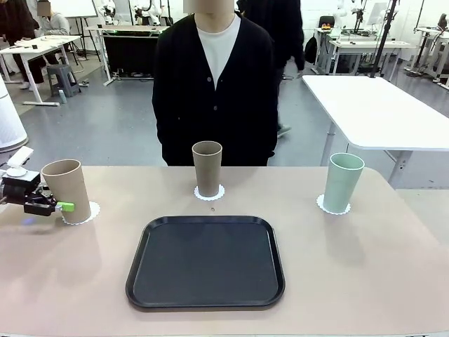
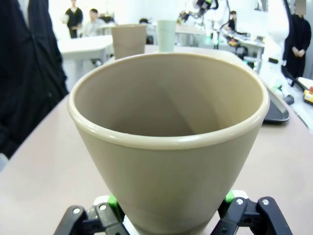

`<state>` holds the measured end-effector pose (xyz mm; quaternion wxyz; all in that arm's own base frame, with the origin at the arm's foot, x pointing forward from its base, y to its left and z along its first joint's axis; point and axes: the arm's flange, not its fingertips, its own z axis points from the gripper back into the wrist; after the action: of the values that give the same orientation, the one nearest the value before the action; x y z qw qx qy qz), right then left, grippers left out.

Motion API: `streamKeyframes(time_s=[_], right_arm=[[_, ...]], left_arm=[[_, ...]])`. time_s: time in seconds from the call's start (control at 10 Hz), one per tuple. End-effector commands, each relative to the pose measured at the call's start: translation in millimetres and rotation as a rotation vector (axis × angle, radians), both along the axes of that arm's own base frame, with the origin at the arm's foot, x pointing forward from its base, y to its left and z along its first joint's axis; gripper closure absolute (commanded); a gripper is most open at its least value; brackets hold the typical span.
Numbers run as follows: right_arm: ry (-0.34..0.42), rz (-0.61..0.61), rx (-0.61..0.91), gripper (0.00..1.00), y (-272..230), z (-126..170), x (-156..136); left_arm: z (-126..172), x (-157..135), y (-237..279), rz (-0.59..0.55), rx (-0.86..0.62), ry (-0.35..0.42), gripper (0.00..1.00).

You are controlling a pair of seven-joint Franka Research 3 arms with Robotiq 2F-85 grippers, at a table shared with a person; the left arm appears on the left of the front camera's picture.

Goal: Place coasters on the table and set cups on them.
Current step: Take one Reusable plastic cup from the Flat Tray and place it on a coaster set by the human.

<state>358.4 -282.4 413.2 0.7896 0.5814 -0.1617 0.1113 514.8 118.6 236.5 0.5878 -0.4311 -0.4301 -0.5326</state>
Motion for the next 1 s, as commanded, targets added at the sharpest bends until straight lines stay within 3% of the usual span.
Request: streamKeyframes(time_s=[0.0, 0.9], right_arm=[[0.008, -0.005, -0.005, 0.0, 2.1, 0.2, 0.1], [0.008, -0.005, -0.005, 0.0, 2.1, 0.2, 0.1]], left_arm=[[-3.9, -1.2, 3.9, -0.037, 0.0, -0.047, 0.0], [13.8, -13.0, 36.0, -0.04, 0.074, -0.097, 0.0]])
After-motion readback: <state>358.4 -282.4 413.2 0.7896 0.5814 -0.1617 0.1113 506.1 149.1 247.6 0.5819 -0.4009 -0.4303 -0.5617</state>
